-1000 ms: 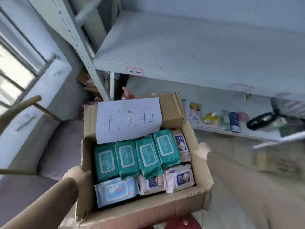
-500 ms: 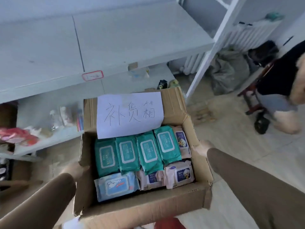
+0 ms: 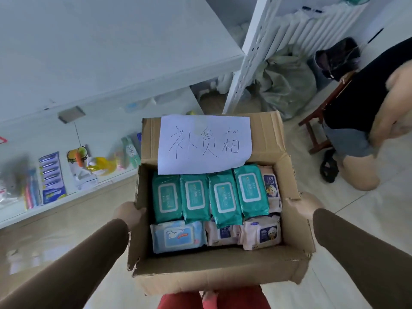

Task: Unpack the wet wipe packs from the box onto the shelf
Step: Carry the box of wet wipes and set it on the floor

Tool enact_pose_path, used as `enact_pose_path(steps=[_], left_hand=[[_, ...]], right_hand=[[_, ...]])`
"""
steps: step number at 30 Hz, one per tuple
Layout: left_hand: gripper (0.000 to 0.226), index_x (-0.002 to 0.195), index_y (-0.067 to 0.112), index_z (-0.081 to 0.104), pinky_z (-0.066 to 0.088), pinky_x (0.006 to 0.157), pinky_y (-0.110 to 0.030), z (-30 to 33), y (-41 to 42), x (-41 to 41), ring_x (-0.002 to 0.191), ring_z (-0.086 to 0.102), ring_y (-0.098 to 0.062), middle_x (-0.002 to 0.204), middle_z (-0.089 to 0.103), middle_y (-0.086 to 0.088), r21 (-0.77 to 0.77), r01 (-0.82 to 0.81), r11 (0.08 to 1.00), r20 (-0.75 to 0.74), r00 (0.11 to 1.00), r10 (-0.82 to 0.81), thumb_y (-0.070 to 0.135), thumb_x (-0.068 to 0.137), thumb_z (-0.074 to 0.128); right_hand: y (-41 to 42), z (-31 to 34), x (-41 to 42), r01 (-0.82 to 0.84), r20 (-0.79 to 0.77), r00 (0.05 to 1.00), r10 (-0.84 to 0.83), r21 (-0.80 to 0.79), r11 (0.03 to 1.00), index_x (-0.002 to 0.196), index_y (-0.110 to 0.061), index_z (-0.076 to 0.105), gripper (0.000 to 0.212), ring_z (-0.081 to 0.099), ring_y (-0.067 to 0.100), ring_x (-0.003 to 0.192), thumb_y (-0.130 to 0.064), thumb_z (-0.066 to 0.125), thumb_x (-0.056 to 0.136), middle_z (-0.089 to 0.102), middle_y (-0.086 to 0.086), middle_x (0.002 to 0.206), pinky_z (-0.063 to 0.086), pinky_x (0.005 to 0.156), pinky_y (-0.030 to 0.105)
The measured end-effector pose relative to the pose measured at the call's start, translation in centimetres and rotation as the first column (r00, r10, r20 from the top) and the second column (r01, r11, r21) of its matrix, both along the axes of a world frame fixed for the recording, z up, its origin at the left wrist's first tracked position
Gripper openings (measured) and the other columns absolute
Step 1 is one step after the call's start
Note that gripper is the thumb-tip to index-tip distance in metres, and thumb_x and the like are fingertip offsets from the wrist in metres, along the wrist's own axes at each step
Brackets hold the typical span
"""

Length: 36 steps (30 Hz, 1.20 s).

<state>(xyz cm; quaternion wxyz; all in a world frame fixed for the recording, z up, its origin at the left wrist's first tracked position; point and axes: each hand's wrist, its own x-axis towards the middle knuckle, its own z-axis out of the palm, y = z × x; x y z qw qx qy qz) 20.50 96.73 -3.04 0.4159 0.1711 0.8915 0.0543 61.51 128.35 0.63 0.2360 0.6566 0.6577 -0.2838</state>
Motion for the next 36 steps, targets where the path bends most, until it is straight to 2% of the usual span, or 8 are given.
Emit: enact_pose_path(steps=[5,11,15,17,20,25,31,36], left_hand=[[0.032,0.104,0.002,0.068,0.048,0.079,-0.032,-3.7,9.3,3.1,0.096,0.063,-0.033,0.104,0.069,-0.018,0.002,-0.072,0.997,-0.016,0.997,0.072,0.032,0.096,0.058],[0.034,0.105,0.003,0.066,0.048,0.077,-0.033,-10.5,18.9,7.1,0.091,0.061,-0.032,0.100,0.067,-0.015,-0.044,-0.162,0.986,-0.036,0.986,0.160,0.035,0.096,0.057],[0.036,0.105,0.002,0.064,0.043,0.069,-0.030,-15.0,24.0,9.2,0.078,0.056,-0.026,0.088,0.060,-0.009,-0.078,-0.209,0.975,-0.037,0.978,0.206,0.035,0.096,0.057],[0.037,0.105,0.001,0.065,0.043,0.068,-0.030,-17.1,26.1,9.6,0.077,0.056,-0.026,0.088,0.060,-0.009,-0.088,-0.224,0.971,-0.032,0.974,0.222,0.036,0.096,0.058],[0.035,0.101,0.003,0.065,0.045,0.069,-0.030,-19.7,28.8,9.4,0.080,0.060,-0.029,0.090,0.065,-0.011,-0.095,-0.245,0.965,-0.025,0.969,0.244,0.037,0.095,0.058],[0.032,0.094,0.004,0.065,0.046,0.070,-0.031,-23.4,31.8,8.4,0.083,0.063,-0.033,0.090,0.067,-0.014,-0.084,-0.278,0.957,-0.046,0.960,0.275,0.035,0.095,0.059],[0.033,0.094,0.002,0.065,0.050,0.073,-0.034,-26.9,32.3,8.2,0.083,0.064,-0.033,0.085,0.065,-0.013,-0.083,-0.323,0.943,-0.069,0.946,0.318,0.034,0.094,0.059],[0.031,0.075,0.009,0.060,0.049,0.066,-0.033,-27.3,32.0,8.7,0.071,0.062,-0.030,0.071,0.062,-0.008,-0.062,-0.373,0.926,-0.044,0.928,0.371,0.034,0.094,0.061]], right_hand=[[9.8,-4.4,1.1,0.047,0.003,0.999,-0.048,0.055,0.997,0.089,-0.002,0.061,0.050,0.061,0.028,0.074,-0.052,0.057,0.095,0.064,0.011,0.078,0.039,0.057,0.031],[24.0,-12.8,1.3,-0.080,-0.004,0.997,0.080,0.011,0.997,0.110,0.000,0.060,0.054,0.058,0.026,0.076,-0.052,0.055,0.096,0.057,0.008,0.080,0.045,0.067,0.032],[32.5,-17.6,0.3,-0.207,0.016,0.978,0.206,0.009,0.978,0.074,-0.014,0.053,0.042,0.061,0.026,0.072,-0.048,0.053,0.098,0.055,0.003,0.068,0.034,0.054,0.027],[35.7,-19.6,-0.7,-0.284,0.026,0.958,0.284,-0.026,0.959,0.098,-0.010,0.068,0.042,0.063,0.031,0.095,-0.048,0.048,0.100,0.069,0.013,0.099,0.041,0.067,0.029],[39.9,-22.3,-2.6,-0.324,0.030,0.945,0.324,-0.012,0.946,0.135,-0.002,0.056,0.060,0.053,0.036,0.126,-0.049,0.049,0.099,0.054,0.018,0.142,0.042,0.097,0.036],[44.4,-26.7,-5.9,-0.318,-0.009,0.948,0.318,0.002,0.948,0.130,0.004,0.056,0.063,0.060,0.039,0.110,-0.047,0.060,0.093,0.061,0.025,0.128,0.045,0.080,0.034],[45.4,-30.3,-8.0,-0.374,-0.009,0.928,0.374,-0.020,0.927,0.134,0.006,0.053,0.062,0.055,0.040,0.122,-0.044,0.055,0.098,0.055,0.026,0.137,0.045,0.099,0.040],[45.4,-30.5,-7.8,-0.361,-0.020,0.932,0.361,0.003,0.933,0.129,0.010,0.055,0.062,0.057,0.041,0.116,-0.042,0.059,0.096,0.059,0.028,0.128,0.047,0.095,0.042]])
